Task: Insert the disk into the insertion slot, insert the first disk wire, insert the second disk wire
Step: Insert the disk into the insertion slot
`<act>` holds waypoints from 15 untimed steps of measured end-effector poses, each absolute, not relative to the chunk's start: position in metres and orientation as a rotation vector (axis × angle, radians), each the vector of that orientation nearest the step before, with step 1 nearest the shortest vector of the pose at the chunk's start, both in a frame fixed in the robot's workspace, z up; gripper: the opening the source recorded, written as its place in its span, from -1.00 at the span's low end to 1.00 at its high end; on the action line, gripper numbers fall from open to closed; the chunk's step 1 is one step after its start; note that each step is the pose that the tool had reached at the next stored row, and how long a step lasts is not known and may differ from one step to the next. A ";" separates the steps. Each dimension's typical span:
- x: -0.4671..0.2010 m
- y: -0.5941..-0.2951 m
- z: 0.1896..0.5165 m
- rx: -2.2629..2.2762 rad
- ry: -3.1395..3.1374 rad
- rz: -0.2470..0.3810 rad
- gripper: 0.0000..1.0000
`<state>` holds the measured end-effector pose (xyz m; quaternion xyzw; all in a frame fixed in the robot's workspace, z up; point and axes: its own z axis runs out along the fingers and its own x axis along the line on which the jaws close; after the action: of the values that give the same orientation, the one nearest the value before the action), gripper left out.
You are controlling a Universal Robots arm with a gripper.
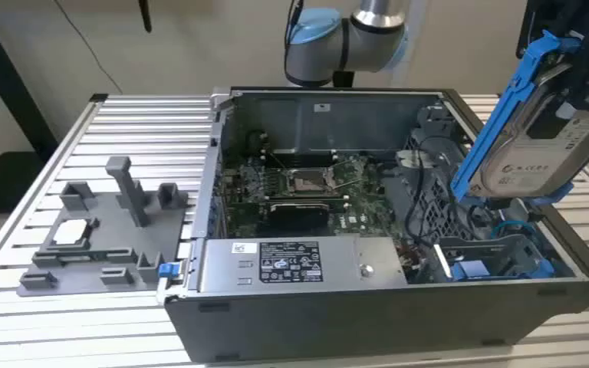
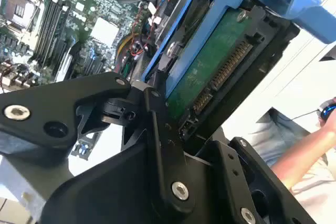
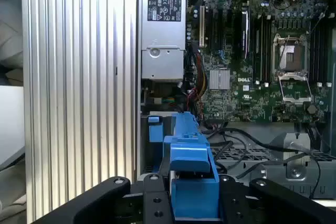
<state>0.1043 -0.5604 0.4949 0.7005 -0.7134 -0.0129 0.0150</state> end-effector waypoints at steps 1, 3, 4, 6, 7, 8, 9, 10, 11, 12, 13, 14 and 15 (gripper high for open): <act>0.104 -0.560 0.495 2.180 -2.220 -0.040 -1.00; 0.104 -0.560 0.495 2.180 -2.220 -0.040 -1.00; 0.104 -0.560 0.495 2.180 -2.220 -0.040 -1.00; 0.104 -0.561 0.495 2.180 -2.220 -0.040 -1.00; 0.104 -0.562 0.495 2.180 -2.220 -0.040 -1.00; 0.104 -0.563 0.494 2.180 -2.220 -0.040 -1.00; 0.104 -0.563 0.494 2.180 -2.220 -0.040 -1.00; 0.105 -0.564 0.494 2.180 -2.220 -0.040 -1.00; 0.105 -0.565 0.493 2.180 -2.220 -0.040 -1.00; 0.105 -0.565 0.492 2.180 -2.220 -0.040 -1.00; 0.105 -0.565 0.492 2.180 -2.220 -0.040 -1.00; 0.105 -0.566 0.491 2.180 -2.220 -0.040 -1.00; 0.105 -0.566 0.490 2.180 -2.220 -0.040 -1.00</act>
<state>0.1050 -0.5659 0.4899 0.7005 -0.7134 -0.0128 0.0150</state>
